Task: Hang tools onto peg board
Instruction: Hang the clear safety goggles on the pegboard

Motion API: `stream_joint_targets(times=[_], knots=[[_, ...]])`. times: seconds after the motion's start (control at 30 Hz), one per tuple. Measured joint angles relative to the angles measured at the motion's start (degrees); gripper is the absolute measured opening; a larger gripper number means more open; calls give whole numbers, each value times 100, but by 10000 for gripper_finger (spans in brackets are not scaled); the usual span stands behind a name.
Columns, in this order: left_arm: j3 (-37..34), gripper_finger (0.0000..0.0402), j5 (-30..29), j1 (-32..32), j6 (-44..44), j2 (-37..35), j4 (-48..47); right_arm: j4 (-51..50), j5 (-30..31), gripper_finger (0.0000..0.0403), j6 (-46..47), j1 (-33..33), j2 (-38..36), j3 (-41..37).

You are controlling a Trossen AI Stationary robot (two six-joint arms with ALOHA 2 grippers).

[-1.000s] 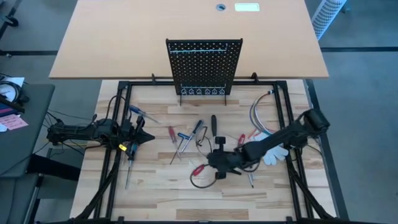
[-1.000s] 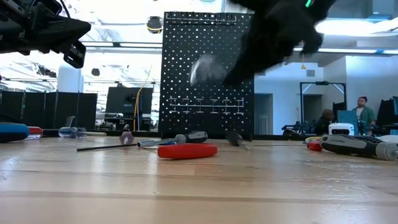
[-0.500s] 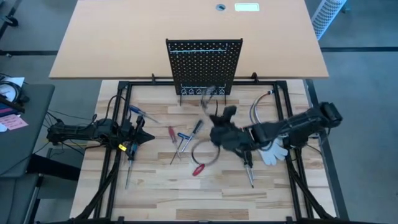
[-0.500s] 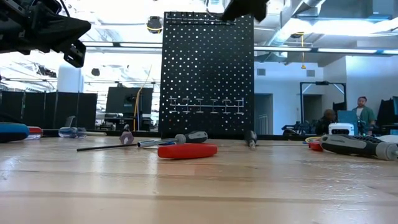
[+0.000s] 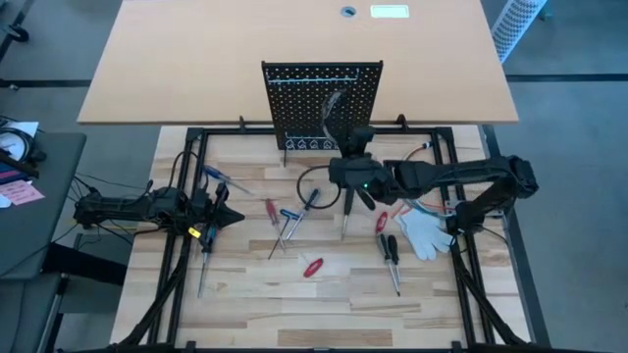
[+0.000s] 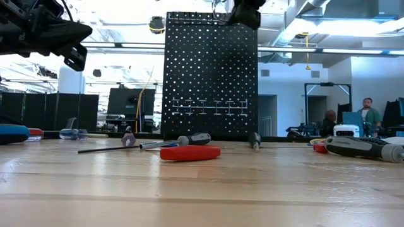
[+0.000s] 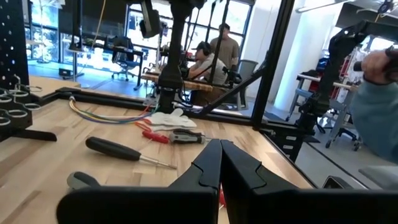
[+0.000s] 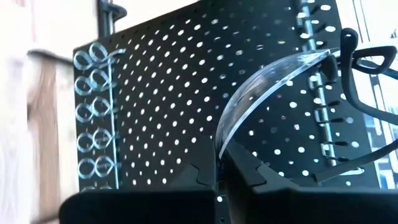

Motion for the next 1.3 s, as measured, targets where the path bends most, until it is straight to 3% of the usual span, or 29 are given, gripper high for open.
stream_joint_targets(times=[0.37, 0.5, 1.07, 1.3], knots=[[0, 0, 0, 0, -22, 0, -52, -1517, 208, 9, 1007, 9, -498, 0], [0, 0, 0, 1, 41, 0, -47, -1532, -239, 9, 945, -77, -553, 0], [0, 0, 0, 2, 20, 0, -46, -1808, -466, 9, 839, -738, -509, 0], [0, 0, 0, 0, 2, 2, -46, -1796, -1070, 11, 869, -1013, -509, -20]])
